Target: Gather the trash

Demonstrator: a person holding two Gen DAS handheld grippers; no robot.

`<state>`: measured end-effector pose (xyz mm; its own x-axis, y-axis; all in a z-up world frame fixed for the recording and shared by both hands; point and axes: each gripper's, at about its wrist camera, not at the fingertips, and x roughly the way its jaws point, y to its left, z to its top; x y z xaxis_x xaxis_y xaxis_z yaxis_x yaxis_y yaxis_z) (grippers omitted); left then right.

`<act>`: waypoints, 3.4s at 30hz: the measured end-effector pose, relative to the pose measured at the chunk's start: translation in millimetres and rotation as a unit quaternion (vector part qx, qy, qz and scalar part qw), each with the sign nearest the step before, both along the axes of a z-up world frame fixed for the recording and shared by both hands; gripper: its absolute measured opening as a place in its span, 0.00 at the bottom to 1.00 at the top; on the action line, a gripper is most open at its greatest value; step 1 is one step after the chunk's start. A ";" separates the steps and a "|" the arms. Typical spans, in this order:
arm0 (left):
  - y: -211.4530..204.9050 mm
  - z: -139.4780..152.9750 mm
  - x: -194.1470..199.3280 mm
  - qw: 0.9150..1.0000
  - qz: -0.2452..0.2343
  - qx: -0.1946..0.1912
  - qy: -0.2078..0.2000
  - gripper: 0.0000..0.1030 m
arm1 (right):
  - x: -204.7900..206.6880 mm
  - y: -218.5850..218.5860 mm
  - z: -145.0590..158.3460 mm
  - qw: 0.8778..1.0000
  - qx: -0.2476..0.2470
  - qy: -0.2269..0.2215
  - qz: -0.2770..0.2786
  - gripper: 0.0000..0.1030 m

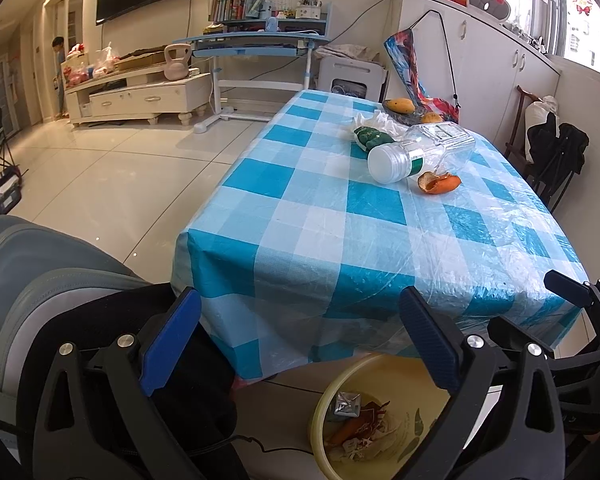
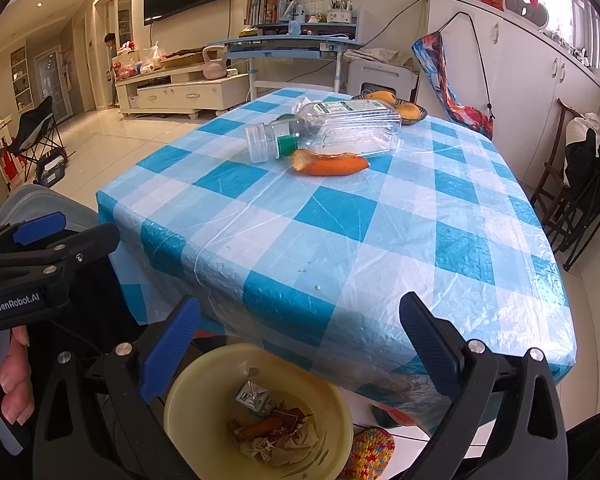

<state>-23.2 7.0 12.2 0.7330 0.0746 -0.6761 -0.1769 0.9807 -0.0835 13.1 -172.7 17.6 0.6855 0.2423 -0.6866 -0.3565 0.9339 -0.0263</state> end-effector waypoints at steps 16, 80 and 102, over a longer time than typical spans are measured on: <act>0.1 0.3 0.2 1.000 0.000 0.000 0.000 0.93 | -0.6 1.4 -0.1 1.000 0.000 0.000 0.001 0.93; 7.7 -9.7 11.1 0.999 0.028 0.018 0.020 0.93 | 230.1 -32.7 -13.7 0.983 -0.040 0.107 0.143 0.93; 9.0 -10.4 10.1 0.999 0.027 0.007 0.027 0.93 | 228.5 -33.3 -11.9 0.983 -0.038 0.107 0.141 0.94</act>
